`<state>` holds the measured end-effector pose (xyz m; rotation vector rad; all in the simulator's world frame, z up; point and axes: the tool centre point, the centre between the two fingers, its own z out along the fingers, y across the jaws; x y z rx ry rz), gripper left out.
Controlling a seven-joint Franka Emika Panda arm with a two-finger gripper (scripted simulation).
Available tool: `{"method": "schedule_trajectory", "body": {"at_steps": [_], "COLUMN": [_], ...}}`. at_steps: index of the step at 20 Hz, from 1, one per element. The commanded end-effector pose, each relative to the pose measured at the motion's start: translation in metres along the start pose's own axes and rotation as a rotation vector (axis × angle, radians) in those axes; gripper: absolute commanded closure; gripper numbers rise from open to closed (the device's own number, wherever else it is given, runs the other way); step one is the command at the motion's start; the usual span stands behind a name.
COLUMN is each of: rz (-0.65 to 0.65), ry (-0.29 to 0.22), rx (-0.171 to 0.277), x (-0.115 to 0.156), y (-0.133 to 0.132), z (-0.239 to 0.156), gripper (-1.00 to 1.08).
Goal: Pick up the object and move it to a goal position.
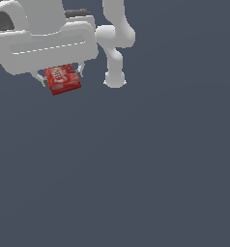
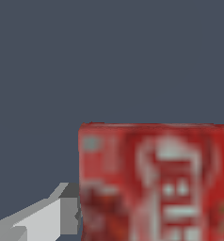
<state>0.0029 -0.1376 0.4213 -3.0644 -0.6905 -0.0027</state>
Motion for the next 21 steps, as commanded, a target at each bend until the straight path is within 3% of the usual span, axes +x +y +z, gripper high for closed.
{"method": "schedule_trajectory", "body": {"at_steps": [1, 10, 21], "rz": [0.0, 0.0, 0.0], "ry": [-0.001, -0.002, -0.002], "rx": [0.001, 0.0, 0.0], "x": [-0.002, -0.004, -0.004], "y": [0.006, 0.021, 0.026], "z": [-0.018, -0.058, -0.071], "gripper": [1.08, 1.08, 1.08]}}
